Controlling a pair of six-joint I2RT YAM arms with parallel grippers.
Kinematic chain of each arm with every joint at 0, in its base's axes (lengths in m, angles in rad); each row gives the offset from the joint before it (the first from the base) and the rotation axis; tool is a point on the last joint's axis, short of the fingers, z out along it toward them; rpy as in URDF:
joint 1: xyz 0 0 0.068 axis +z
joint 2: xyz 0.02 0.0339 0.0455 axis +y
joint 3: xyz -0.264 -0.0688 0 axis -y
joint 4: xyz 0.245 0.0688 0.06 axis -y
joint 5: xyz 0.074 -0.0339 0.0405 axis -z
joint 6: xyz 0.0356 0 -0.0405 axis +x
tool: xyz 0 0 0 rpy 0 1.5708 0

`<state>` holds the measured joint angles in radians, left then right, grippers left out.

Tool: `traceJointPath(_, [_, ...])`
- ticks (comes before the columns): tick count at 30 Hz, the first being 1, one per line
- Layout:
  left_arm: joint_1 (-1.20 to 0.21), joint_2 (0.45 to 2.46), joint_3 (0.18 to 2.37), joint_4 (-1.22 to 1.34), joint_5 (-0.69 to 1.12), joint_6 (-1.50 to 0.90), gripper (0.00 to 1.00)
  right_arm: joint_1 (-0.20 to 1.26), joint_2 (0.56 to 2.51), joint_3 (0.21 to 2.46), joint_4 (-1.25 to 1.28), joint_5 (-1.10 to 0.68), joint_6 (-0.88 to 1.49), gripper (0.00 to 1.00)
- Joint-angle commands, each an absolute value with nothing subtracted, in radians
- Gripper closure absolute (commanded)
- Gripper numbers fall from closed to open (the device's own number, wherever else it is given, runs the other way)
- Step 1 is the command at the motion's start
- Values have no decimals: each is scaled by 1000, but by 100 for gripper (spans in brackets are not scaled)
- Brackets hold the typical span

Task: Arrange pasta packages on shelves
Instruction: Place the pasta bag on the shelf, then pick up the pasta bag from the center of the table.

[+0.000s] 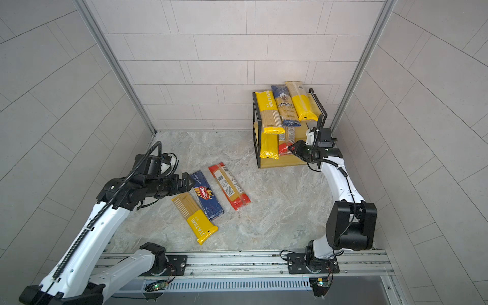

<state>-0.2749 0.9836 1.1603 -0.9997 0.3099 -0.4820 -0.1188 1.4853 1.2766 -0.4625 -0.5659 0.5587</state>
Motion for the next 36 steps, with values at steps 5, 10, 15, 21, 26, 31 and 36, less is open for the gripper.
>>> traceJointPath(5, [-269, 918, 1165, -1024, 323, -490, 1, -109, 1223, 1198, -606, -470, 461, 30])
traceJointPath(10, [-268, 816, 1110, -1064, 336, -509, 1, -96, 992, 1078, -734, -486, 393, 28])
traceJointPath(15, [-268, 673, 1030, -1113, 370, -538, 1, -11, 766, 883, -774, -514, 423, 25])
traceJointPath(21, [-269, 501, 950, -1167, 391, -590, 1, 279, 619, 706, -695, -401, 561, 17])
traceJointPath(26, [-271, 438, 939, -1204, 375, -606, 1, 524, 716, 655, -567, -249, 613, 9])
traceJointPath(31, [-271, 440, 959, -1196, 363, -611, 1, 609, 946, 682, -441, -218, 610, 7])
traceJointPath(36, [-270, 458, 965, -1166, 337, -602, 1, 653, 1184, 768, -367, -198, 554, 2])
